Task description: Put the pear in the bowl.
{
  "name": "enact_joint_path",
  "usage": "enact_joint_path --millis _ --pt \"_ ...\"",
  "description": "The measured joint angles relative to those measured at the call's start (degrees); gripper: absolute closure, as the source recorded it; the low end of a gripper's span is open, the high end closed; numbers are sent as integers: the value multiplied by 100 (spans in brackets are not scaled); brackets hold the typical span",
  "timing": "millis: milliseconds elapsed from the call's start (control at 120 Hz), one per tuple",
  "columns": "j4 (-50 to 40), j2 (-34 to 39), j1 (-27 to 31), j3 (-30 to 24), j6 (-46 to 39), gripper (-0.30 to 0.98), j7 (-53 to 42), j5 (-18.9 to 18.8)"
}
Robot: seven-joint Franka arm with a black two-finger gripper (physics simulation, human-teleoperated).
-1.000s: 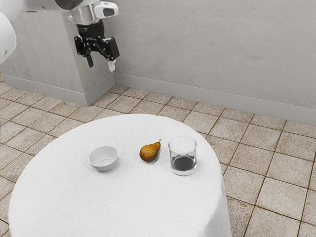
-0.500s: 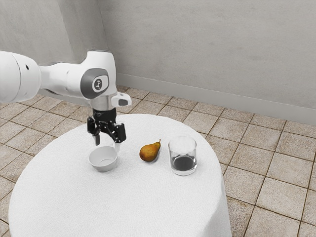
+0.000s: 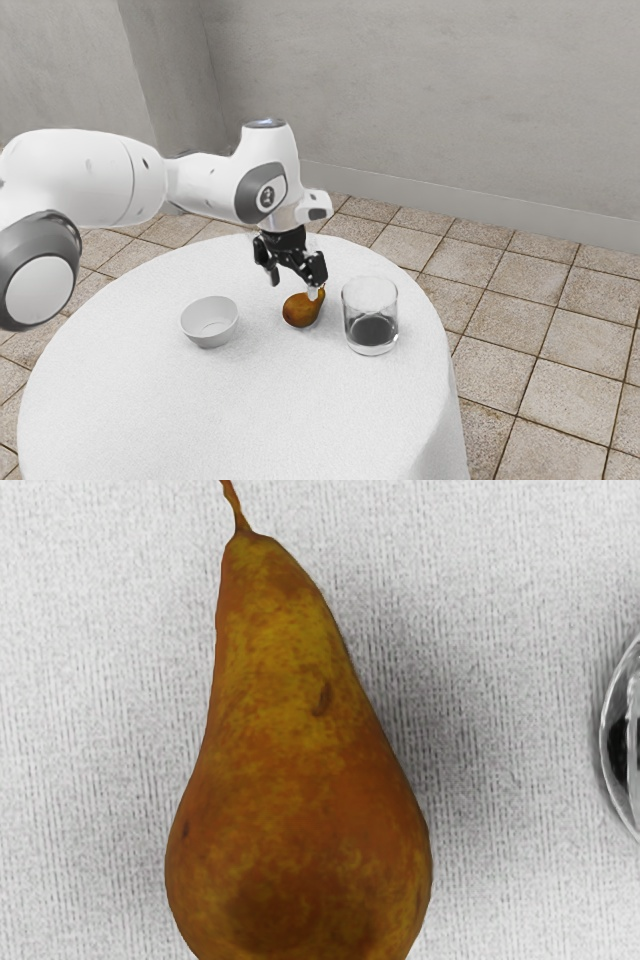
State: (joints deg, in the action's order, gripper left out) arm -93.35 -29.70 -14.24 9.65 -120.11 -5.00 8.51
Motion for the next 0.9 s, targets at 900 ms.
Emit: enact_joint_path --millis 900 --pt "235 -798 26 -7 -433 0 -520 133"
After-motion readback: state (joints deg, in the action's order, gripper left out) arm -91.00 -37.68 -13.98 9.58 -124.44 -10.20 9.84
